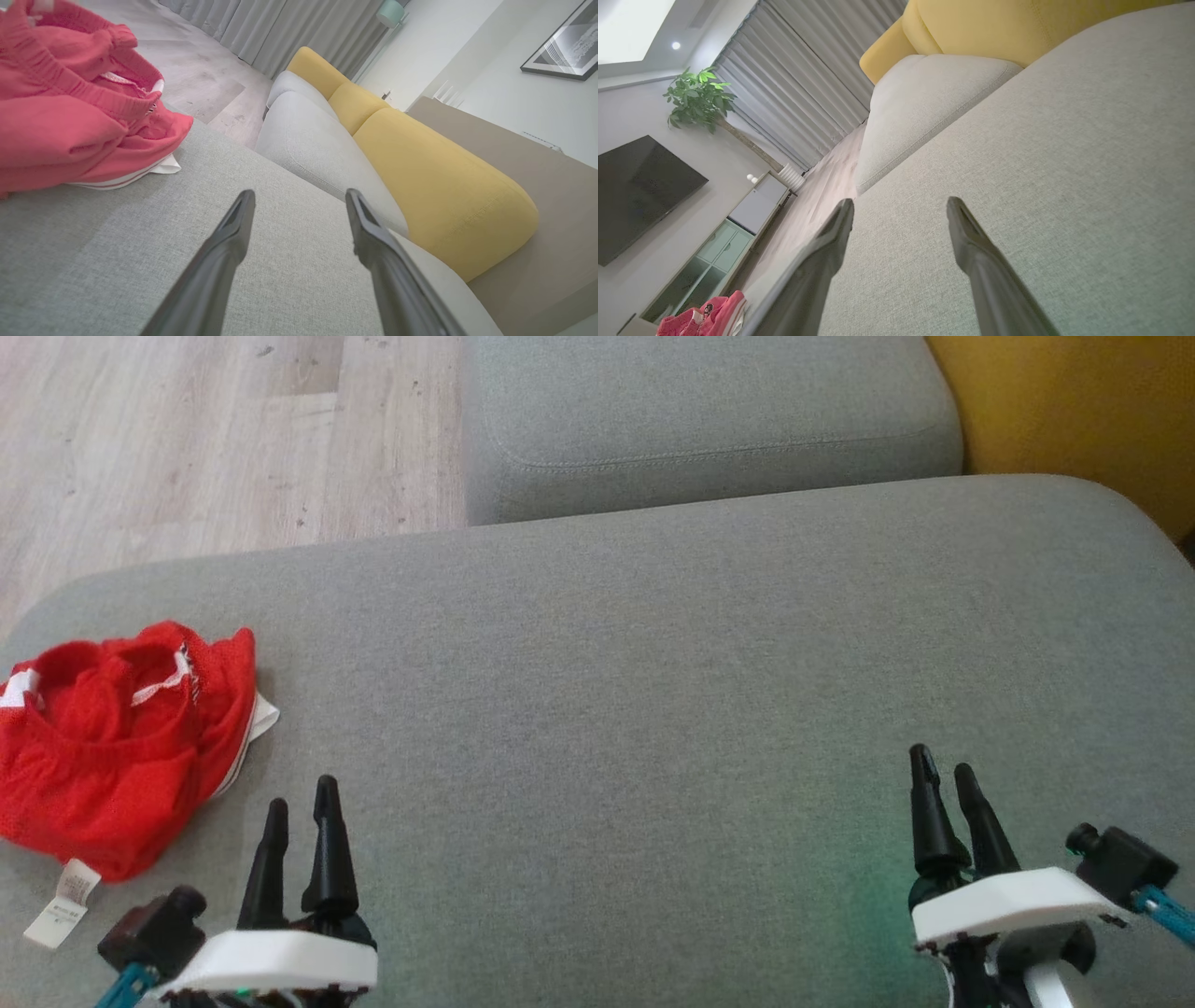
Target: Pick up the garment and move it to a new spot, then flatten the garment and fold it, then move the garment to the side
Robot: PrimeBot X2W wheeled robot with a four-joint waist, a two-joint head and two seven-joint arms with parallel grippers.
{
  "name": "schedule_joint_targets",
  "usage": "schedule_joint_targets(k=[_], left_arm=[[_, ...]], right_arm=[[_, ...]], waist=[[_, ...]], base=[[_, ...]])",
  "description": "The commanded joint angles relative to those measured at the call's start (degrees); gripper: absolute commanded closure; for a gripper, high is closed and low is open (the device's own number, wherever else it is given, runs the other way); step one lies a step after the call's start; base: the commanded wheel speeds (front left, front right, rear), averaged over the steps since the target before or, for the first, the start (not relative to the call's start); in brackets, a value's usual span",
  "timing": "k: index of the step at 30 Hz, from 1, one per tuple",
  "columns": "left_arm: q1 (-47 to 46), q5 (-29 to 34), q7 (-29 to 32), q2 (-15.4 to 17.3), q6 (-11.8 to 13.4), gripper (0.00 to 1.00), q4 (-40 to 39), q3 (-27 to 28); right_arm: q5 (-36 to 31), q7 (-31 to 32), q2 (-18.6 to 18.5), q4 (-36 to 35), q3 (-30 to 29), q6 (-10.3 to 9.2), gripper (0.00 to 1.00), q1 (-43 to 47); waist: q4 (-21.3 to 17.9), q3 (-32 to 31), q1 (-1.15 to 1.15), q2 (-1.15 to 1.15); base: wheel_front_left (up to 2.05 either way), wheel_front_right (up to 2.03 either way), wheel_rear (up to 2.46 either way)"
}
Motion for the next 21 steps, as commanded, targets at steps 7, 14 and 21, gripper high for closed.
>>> schedule_joint_targets(k=[7,14,21], left_arm=[[-0.65,7.03,-2.0,1.11,-0.12,0.0,-3.18,0.28],[-0.17,12.3,-3.18,1.48,-0.11,0.0,-3.64,-0.44],[0.15,17.46,-4.36,1.69,0.75,0.0,-3.97,-0.6]], right_arm=[[-6.69,-2.06,-0.36,-2.74,2.53,-0.03,0.0,-2.14],[-11.84,-3.25,-0.38,-3.07,3.74,-0.04,0.0,-2.05],[-17.52,-4.43,-0.4,-2.54,4.71,-0.04,0.0,-1.95]], waist=[[-0.23,-0.36,0.0,0.0],[-0.44,-0.54,0.0,0.0],[-0.52,-0.97,0.0,0.0]], base=[[0.0,0.0,0.0],[0.0,0.0,0.0],[0.0,0.0,0.0]])
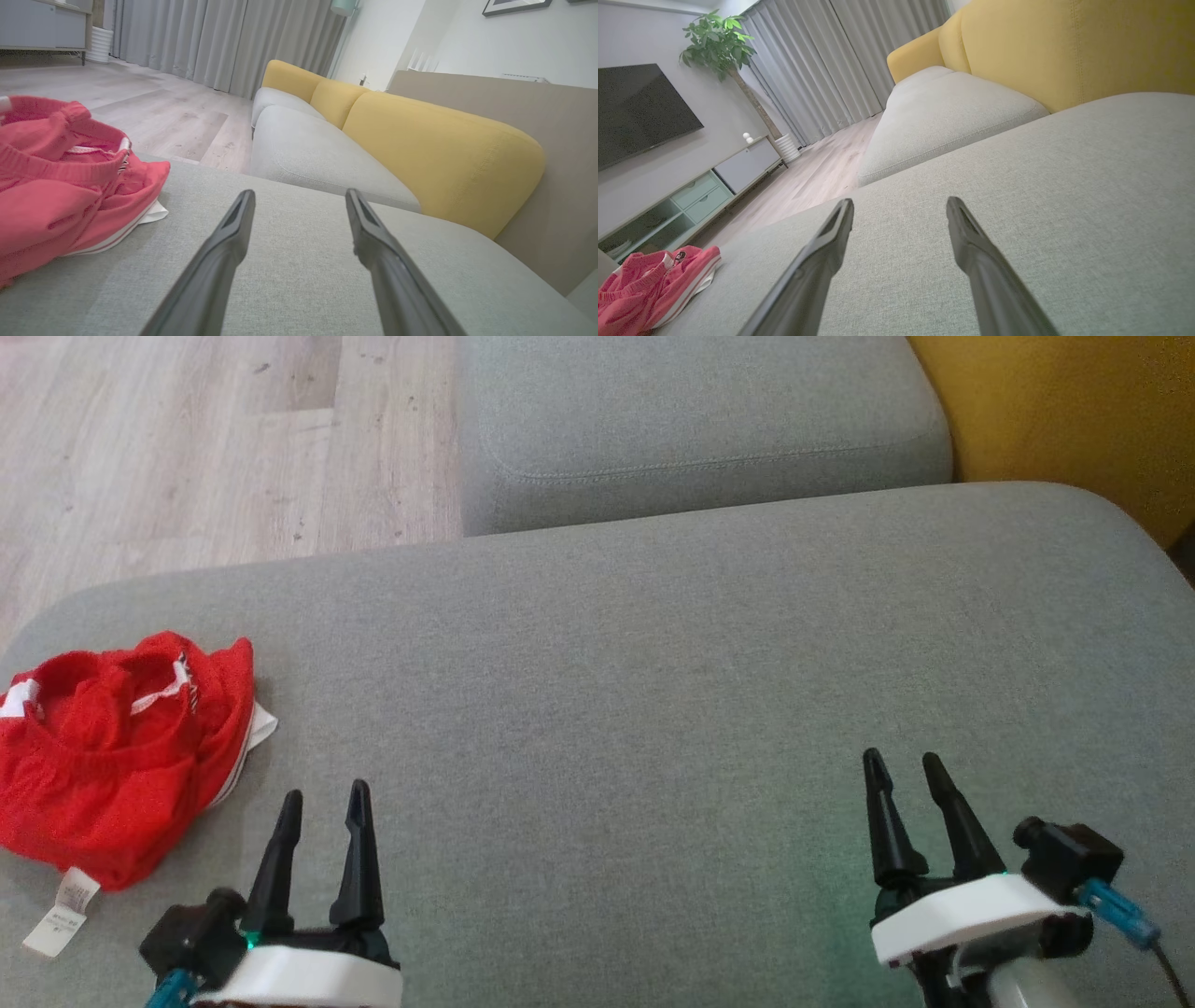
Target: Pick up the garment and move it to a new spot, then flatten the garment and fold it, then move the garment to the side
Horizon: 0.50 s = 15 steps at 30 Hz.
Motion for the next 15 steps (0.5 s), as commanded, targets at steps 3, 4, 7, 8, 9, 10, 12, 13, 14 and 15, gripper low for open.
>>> schedule_joint_targets(k=[3,4,7,8,9,10,12,13,14,15], left_arm=[[-1.1,3.76,-1.32,0.9,0.79,0.0,-2.36,1.24],[-1.04,4.32,-1.49,0.89,0.78,0.0,-2.34,1.22],[-0.75,6.0,-1.99,0.72,0.91,0.0,-2.12,1.38],[-0.68,6.58,-2.16,0.66,0.94,0.0,-1.96,1.46],[-0.63,7.19,-2.33,0.63,0.99,0.0,-1.65,1.61],[-0.6,7.74,-2.5,0.59,1.02,0.0,-1.25,1.77],[-0.46,8.97,-2.84,0.47,1.28,0.0,-0.23,2.11],[-0.42,9.62,-3.0,0.42,1.38,0.0,0.35,2.22],[-0.41,10.26,-3.17,0.37,1.48,0.0,0.93,2.33],[-0.43,10.97,-3.34,0.35,1.56,0.0,1.4,2.38]], right_arm=[[-4.16,-1.44,-0.4,-1.54,1.85,-0.04,0.0,-1.96],[-4.93,-1.61,-0.4,-1.49,2.01,-0.04,0.0,-1.97],[-7.19,-2.12,-0.41,-1.44,2.48,-0.04,0.0,-1.97],[-7.93,-2.29,-0.41,-1.44,2.65,-0.04,0.0,-1.97],[-8.67,-2.45,-0.42,-1.42,2.84,-0.04,0.0,-1.96],[-9.4,-2.62,-0.42,-1.36,3.05,-0.04,0.0,-1.96],[-10.89,-2.96,-0.42,-1.22,3.49,-0.04,0.0,-1.92],[-11.65,-3.13,-0.43,-1.13,3.68,-0.05,0.0,-1.89],[-12.44,-3.3,-0.43,-1.02,3.84,-0.05,0.0,-1.85],[-13.25,-3.47,-0.43,-0.88,3.97,-0.05,0.0,-1.79]], waist=[[0.0,-0.31,0.0,0.0],[-0.01,-0.39,0.0,0.0],[0.0,-0.59,0.0,0.0],[0.0,-0.65,0.0,0.0],[0.0,-0.71,0.0,0.0],[0.0,-0.78,0.0,0.0],[-0.01,-0.94,0.0,0.0],[-0.01,-1.03,0.0,0.0],[-0.02,-1.12,0.0,0.0],[-0.02,-1.22,0.0,0.0]], base=[[0.0,0.0,0.0],[0.0,0.0,0.0],[0.0,0.0,0.0],[0.0,0.0,0.0],[0.0,0.0,0.0],[0.0,0.0,0.0],[0.0,0.0,0.0],[0.0,0.0,0.0],[0.0,0.0,0.0],[0.0,0.0,0.0]])
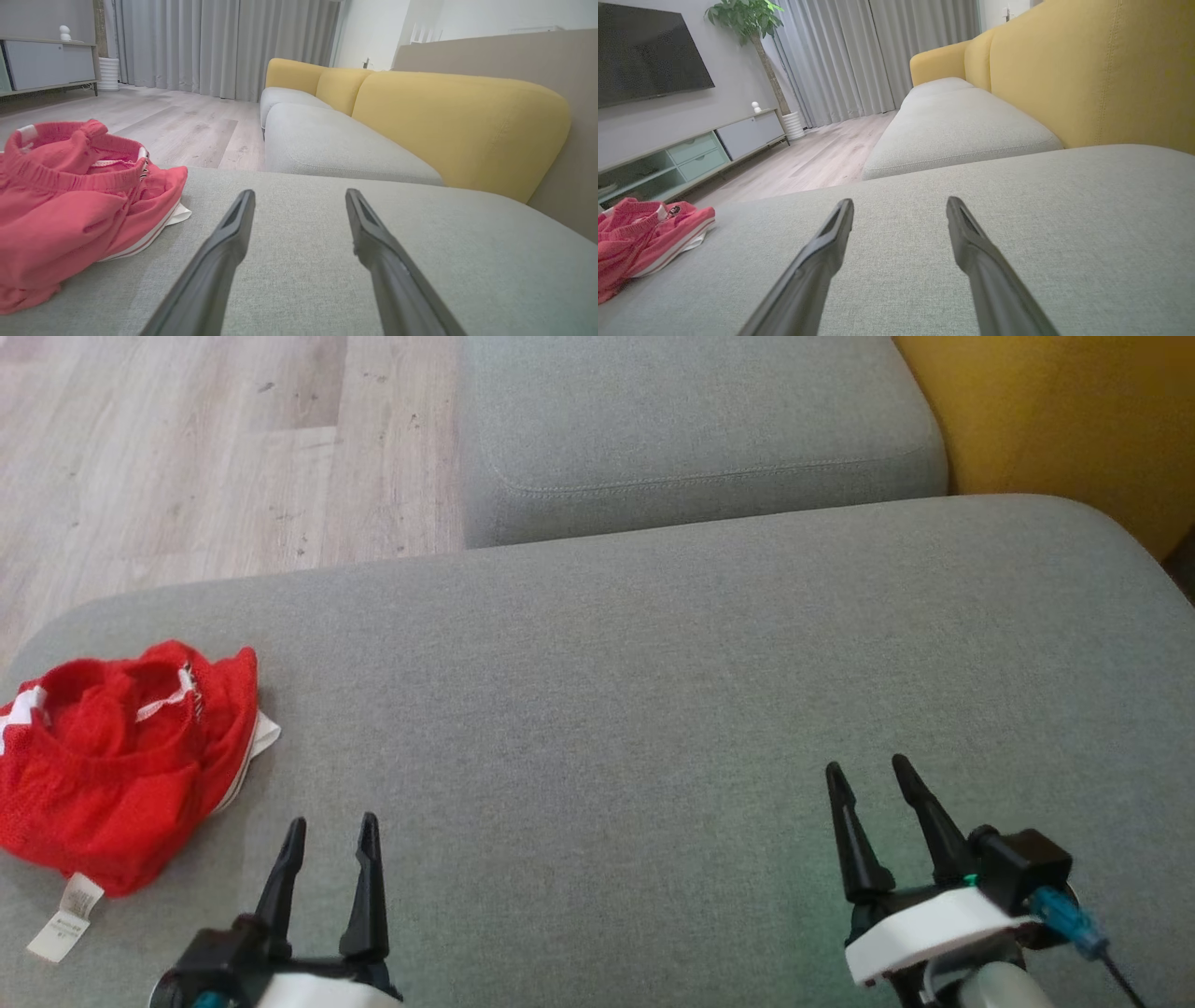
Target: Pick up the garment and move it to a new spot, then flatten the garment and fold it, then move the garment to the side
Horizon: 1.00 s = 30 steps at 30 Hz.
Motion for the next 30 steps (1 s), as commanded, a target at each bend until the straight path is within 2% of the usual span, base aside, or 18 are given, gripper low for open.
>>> schedule_joint_targets(k=[1,17,30], left_arm=[[-1.69,1.7,-0.96,0.2,0.23,0.0,-1.62,2.1],[-1.25,12.11,-3.65,-0.41,0.21,0.0,-0.82,2.46],[-1.47,11.89,-3.72,-0.82,-0.25,0.0,0.33,3.81]], right_arm=[[-1.8,-0.94,-0.42,-1.68,1.69,-0.05,0.0,-1.78],[-13.35,-3.64,-0.46,-0.33,2.31,-0.05,0.0,-1.46],[-11.22,-3.71,-0.47,0.68,1.02,-0.05,0.0,-1.47]], waist=[[-0.01,-0.11,0.0,0.0],[-0.44,-1.01,0.0,0.0],[0.0,-0.46,0.0,0.0]], base=[[0.0,0.0,0.0],[0.0,0.0,0.0],[0.0,0.0,0.0]])
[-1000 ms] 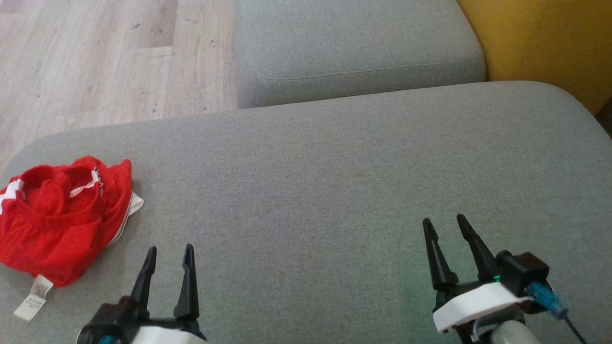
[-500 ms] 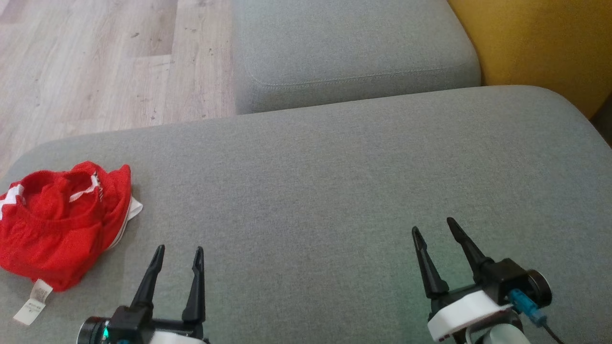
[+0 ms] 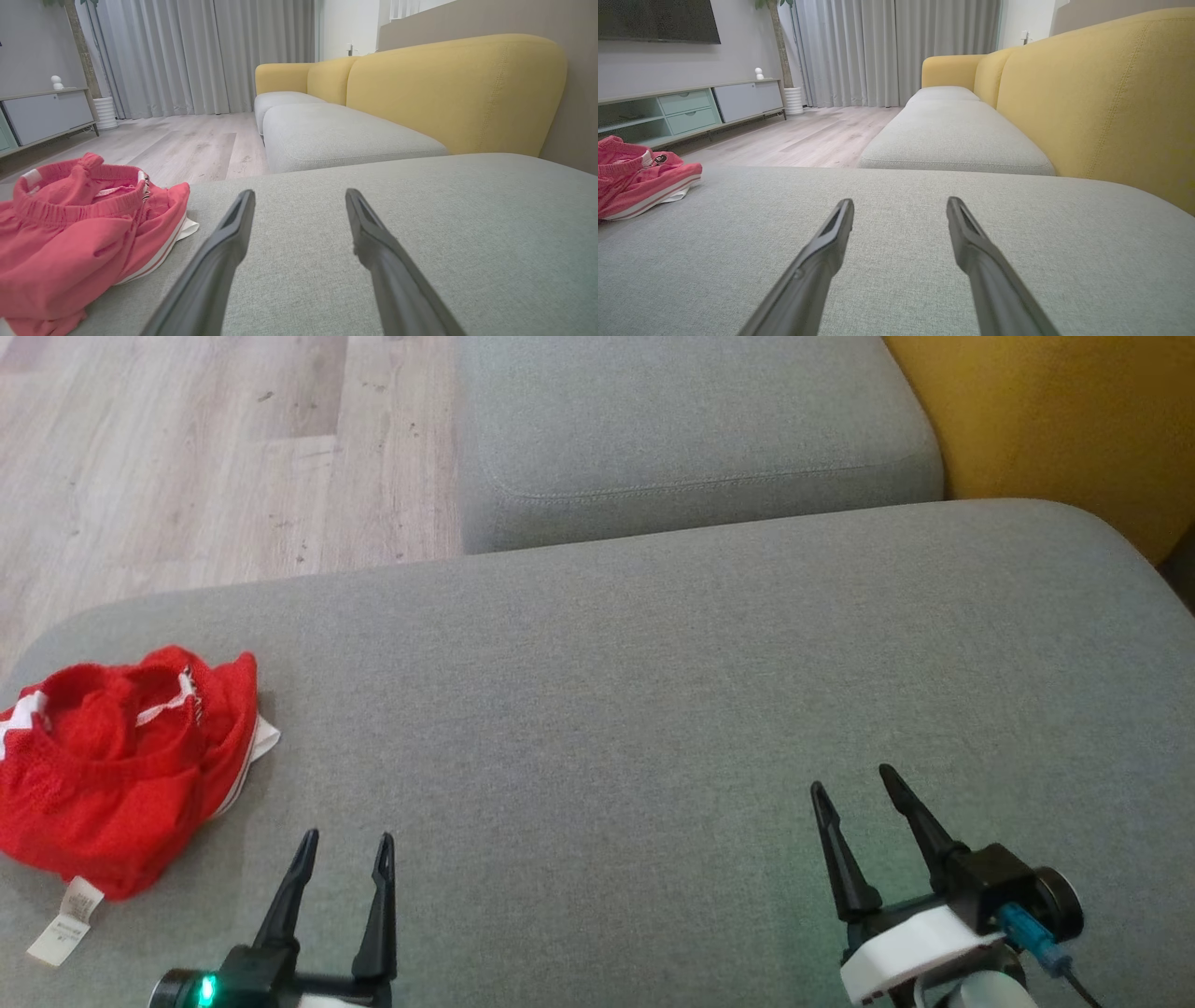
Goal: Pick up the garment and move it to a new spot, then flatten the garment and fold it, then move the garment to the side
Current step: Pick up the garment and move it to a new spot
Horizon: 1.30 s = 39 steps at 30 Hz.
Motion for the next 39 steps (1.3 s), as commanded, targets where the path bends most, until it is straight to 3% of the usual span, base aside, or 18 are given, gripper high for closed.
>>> schedule_joint_targets(k=[1,11,17,39], left_arm=[[-2.38,-0.24,-0.71,-0.14,-0.21,0.0,-1.46,2.33],[-2.53,-0.06,-0.71,-0.24,-0.64,0.0,-0.99,2.92],[-2.88,0.33,-0.71,-0.32,-0.66,0.0,-0.43,3.5],[-1.28,1.2,-0.71,1.12,-0.71,0.0,0.26,5.99]], right_arm=[[0.61,-0.69,-0.41,-1.5,1.13,-0.05,0.0,-1.54],[1.02,-0.69,-0.41,-1.35,1.0,-0.05,0.0,-1.4],[1.44,-0.69,-0.41,-1.43,0.89,-0.05,0.0,-0.67],[3.37,-0.69,-0.41,-1.1,2.5,-0.05,0.0,0.54]], waist=[[0.09,0.06,-0.01,0.0],[0.35,0.2,-0.01,0.0],[2.68,0.32,-0.01,0.0],[23.2,-0.24,-0.01,0.0]], base=[[0.0,0.0,0.0],[0.0,0.0,0.0],[0.0,0.0,0.0],[0.0,0.0,0.0]])
